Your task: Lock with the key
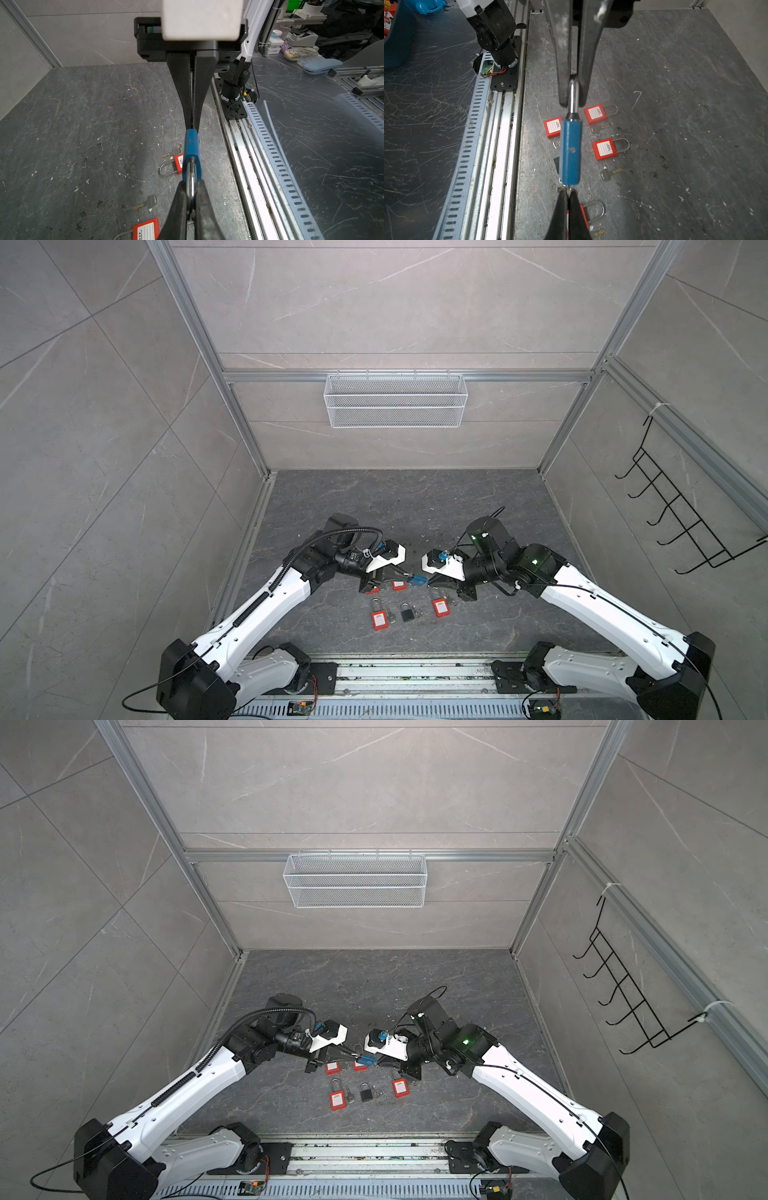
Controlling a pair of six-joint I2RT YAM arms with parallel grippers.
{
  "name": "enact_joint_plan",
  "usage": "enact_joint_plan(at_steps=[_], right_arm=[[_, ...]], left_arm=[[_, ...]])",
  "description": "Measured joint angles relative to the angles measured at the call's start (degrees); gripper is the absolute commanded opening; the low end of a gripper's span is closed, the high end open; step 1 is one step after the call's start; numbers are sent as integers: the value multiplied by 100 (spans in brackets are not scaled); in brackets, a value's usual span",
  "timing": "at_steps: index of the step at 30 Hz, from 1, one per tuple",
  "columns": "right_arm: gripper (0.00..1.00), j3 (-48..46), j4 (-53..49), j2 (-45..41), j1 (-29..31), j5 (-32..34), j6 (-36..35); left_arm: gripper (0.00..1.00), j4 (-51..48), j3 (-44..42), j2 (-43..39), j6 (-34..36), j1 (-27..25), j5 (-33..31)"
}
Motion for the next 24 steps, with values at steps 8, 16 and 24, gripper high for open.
enact_joint_plan(at_steps=[8, 16, 24], right_arm=[[0, -1130, 229, -564, -614, 162, 46], [0, -1587, 472, -940, -953, 1180, 407], [0, -1770, 623, -1628, -1029, 2505, 857]], left_arm=[[0, -737, 839, 595, 708, -13, -251], [0, -1910, 2264, 1965, 1252, -35, -470], [0, -3314, 4039, 4232, 1373, -240, -957]])
